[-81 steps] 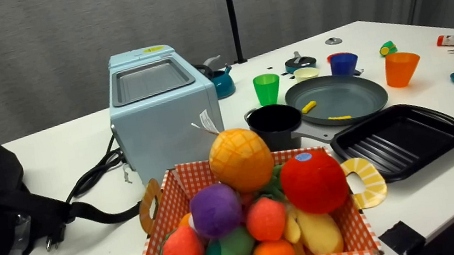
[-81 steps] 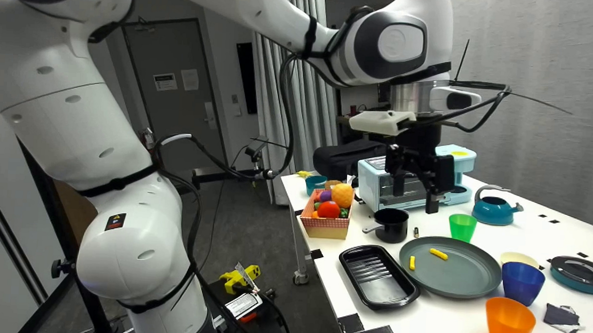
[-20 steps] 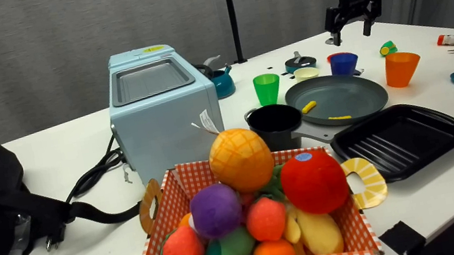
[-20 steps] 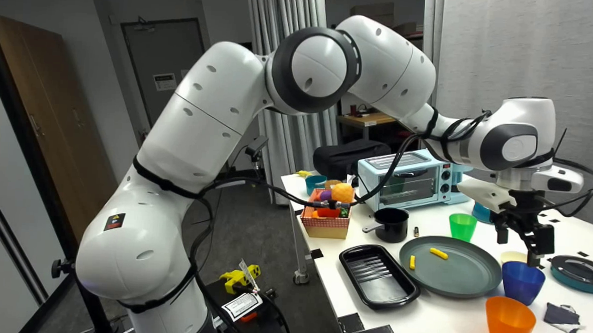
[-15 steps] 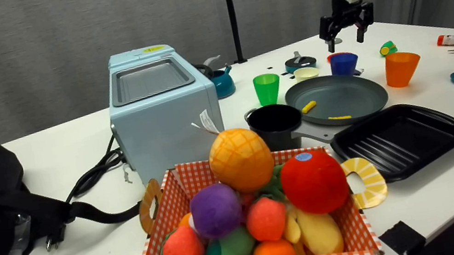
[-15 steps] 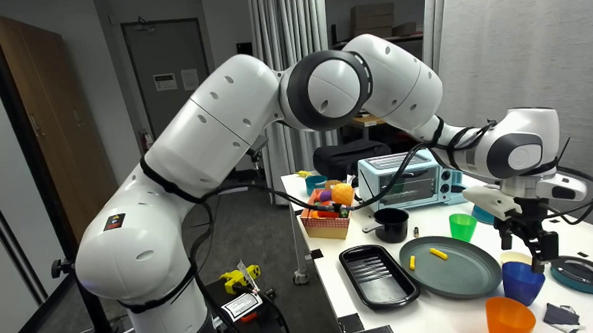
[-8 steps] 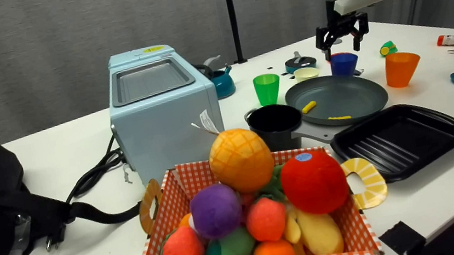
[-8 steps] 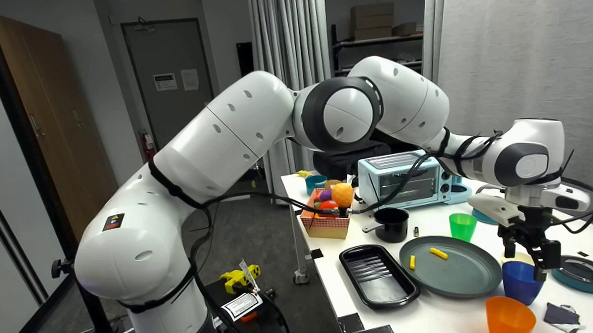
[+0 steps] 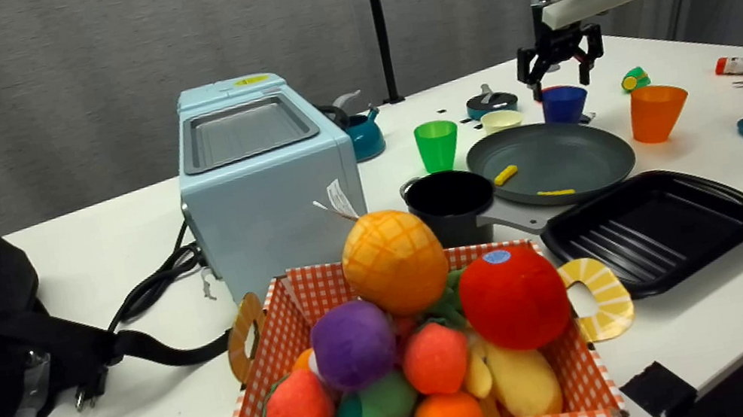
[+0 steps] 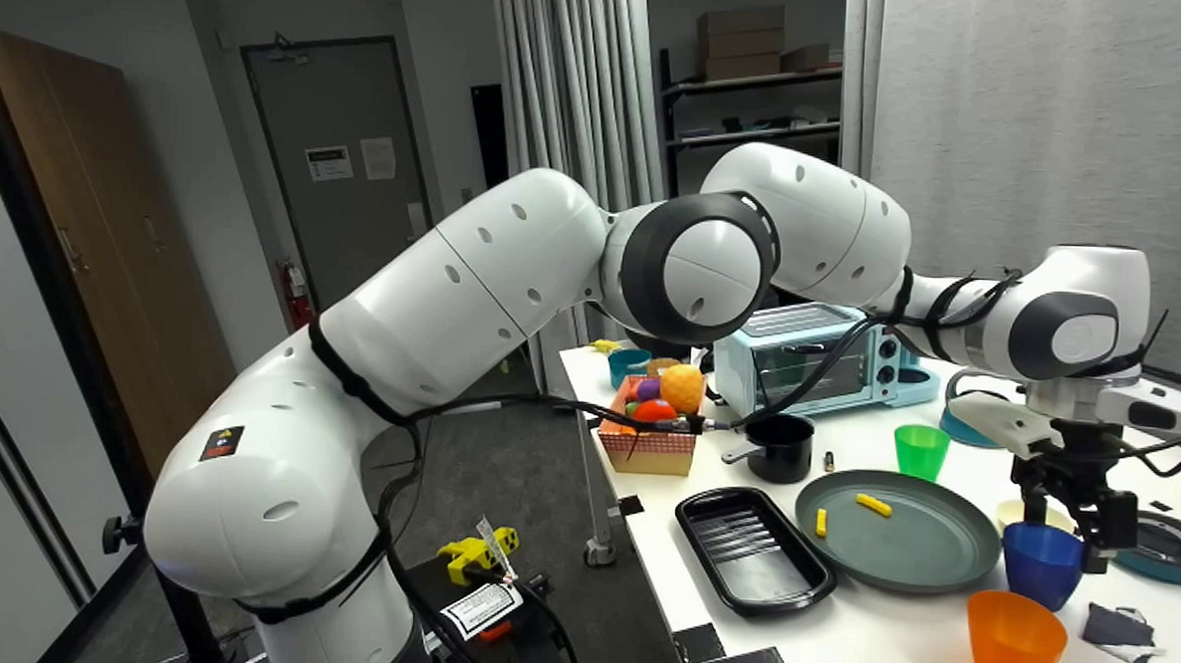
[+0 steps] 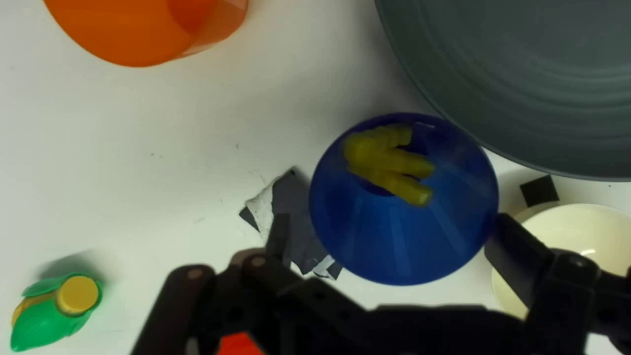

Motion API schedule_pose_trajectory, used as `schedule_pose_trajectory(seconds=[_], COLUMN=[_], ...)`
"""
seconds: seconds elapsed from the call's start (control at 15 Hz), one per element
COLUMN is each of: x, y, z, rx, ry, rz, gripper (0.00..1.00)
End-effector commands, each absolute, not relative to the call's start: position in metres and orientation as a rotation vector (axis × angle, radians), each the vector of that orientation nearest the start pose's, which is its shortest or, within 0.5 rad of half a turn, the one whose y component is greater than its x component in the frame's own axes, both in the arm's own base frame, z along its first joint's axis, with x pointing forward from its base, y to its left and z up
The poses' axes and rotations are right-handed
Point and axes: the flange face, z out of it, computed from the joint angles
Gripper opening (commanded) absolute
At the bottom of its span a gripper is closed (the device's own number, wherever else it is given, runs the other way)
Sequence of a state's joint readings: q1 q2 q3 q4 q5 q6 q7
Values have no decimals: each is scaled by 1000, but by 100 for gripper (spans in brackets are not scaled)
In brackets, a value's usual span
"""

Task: Pour the contents of the blue cup onto the plate

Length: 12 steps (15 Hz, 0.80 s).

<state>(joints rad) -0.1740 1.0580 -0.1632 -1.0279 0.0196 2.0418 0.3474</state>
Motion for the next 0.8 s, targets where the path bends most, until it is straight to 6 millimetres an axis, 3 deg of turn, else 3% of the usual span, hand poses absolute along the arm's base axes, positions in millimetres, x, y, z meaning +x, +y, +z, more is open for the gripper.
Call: schedule_pose_trajectory(seconds=[0.0, 0.4, 0.53, 0.73], x=[756, 760, 761, 762], y=[-212, -203, -202, -204], z=[188, 176, 174, 177], rx=[-3098, -3065, -3057, -3046], ry=[1037, 1112, 1133, 1160], rz=[48, 57, 60, 57], gripper=[100, 100, 74, 54])
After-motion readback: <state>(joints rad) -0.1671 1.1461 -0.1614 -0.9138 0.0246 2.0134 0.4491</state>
